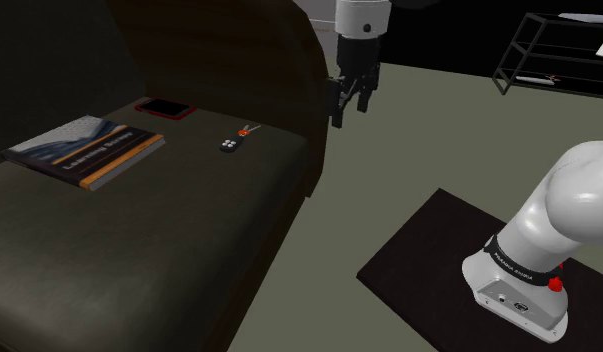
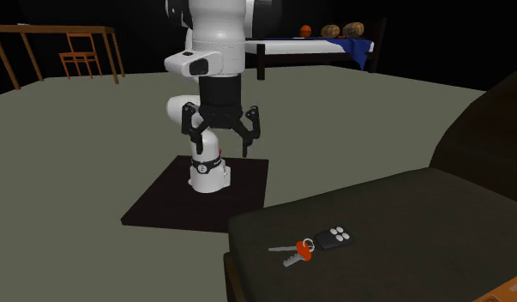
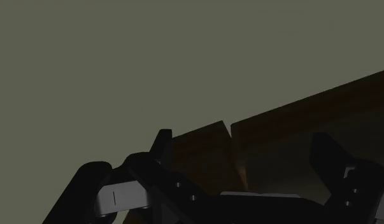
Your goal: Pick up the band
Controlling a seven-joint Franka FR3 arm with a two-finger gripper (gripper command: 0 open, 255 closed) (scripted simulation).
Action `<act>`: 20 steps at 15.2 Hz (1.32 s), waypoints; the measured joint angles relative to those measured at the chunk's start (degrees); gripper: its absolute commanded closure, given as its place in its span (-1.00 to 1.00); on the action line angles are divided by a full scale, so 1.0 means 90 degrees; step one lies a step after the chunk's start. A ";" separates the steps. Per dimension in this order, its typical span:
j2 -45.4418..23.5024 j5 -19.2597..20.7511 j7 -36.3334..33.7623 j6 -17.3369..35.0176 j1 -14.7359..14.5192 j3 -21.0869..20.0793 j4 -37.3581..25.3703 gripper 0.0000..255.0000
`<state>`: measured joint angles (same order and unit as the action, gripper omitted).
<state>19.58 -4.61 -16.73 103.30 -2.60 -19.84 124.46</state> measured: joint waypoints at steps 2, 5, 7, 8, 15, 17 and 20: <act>-0.0370 0.0047 -0.0313 0.0062 0.0001 -0.0161 -0.0340 -1.00; -0.1050 0.0199 -0.0886 0.0168 -0.0035 -0.0449 -0.0951 -1.00; -0.1549 0.0361 -0.1313 0.0161 -0.0093 -0.0639 -0.1468 -1.00; -0.1765 0.0436 -0.1523 0.0160 -0.0137 -0.0722 -0.1683 -1.00; -0.3528 0.1241 -0.2797 -0.0046 -0.0615 -0.1020 -0.3594 -1.00; -0.4101 0.1506 -0.3079 -0.0198 -0.0828 -0.1011 -0.4301 -1.00; -0.4693 0.1765 -0.3388 -0.0364 -0.1125 -0.0983 -0.5049 -1.00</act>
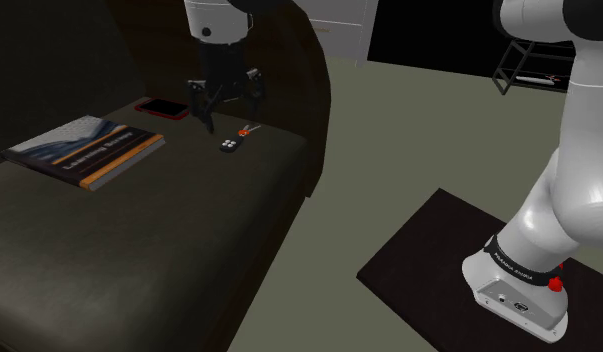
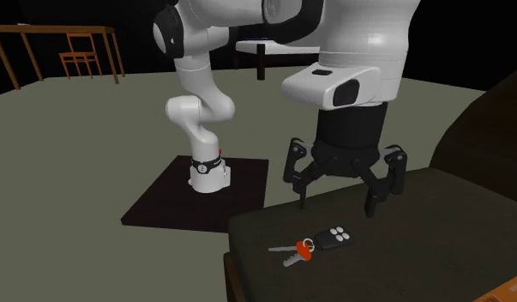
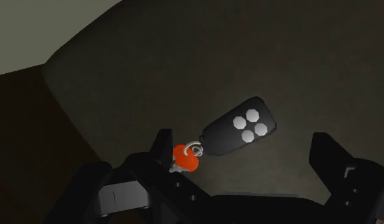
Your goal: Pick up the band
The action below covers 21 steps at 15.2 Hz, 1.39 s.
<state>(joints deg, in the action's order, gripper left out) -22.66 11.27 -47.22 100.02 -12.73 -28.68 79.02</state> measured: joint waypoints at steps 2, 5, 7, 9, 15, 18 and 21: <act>-0.0098 0.0044 -0.0057 0.0090 -0.0040 0.0013 -0.0006 -1.00; -0.0125 0.0064 -0.0095 0.0310 -0.0036 0.0021 0.0190 -1.00; -0.0145 0.0077 -0.0110 0.0457 -0.0028 0.0029 0.0321 -1.00; -0.0134 0.0073 -0.0100 0.0522 -0.0007 0.0033 0.0398 1.00; -0.0130 0.0073 -0.0097 0.0554 0.0000 0.0035 0.0430 1.00; -0.0134 0.0074 -0.0098 0.0546 -0.0002 0.0035 0.0419 1.00; -0.0137 0.0069 -0.0087 0.0370 -0.0024 0.0028 0.0236 1.00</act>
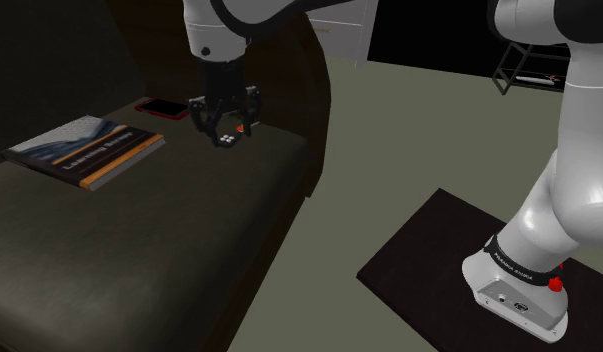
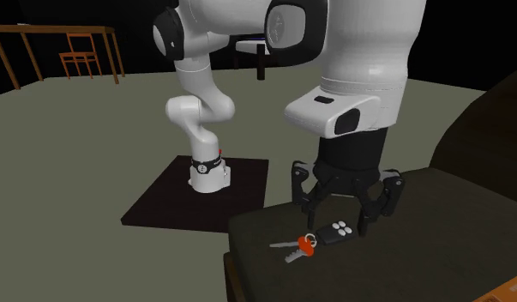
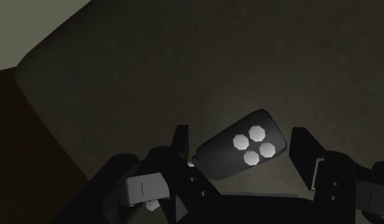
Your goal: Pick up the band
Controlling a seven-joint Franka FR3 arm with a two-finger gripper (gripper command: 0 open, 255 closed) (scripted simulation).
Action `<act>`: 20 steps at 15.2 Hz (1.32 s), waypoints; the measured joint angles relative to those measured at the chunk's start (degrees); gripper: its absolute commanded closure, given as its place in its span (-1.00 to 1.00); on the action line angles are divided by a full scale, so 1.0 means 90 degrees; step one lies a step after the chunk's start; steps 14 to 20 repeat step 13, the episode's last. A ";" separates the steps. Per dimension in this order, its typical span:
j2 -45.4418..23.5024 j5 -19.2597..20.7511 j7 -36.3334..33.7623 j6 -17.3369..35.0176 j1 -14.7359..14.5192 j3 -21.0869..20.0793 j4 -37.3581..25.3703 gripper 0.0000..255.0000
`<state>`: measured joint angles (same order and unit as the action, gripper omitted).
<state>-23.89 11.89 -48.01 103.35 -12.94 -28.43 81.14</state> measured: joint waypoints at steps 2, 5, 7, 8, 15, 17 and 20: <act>0.0011 -0.0009 0.0006 -0.0169 -0.0020 -0.0009 -0.0161 1.00; -0.0007 -0.0008 0.0025 -0.0435 -0.0055 -0.0015 -0.0449 1.00; 0.0009 -0.0017 0.0037 -0.0583 -0.0065 -0.0021 -0.0584 1.00; -0.0030 -0.0003 0.0038 -0.0690 -0.0093 -0.0019 -0.0729 1.00; -0.0118 0.0031 0.0042 -0.1130 -0.0192 -0.0024 -0.1257 1.00; -0.0118 0.0031 0.0042 -0.1130 -0.0192 -0.0024 -0.1257 1.00; -0.0118 0.0031 0.0042 -0.1130 -0.0192 -0.0024 -0.1257 1.00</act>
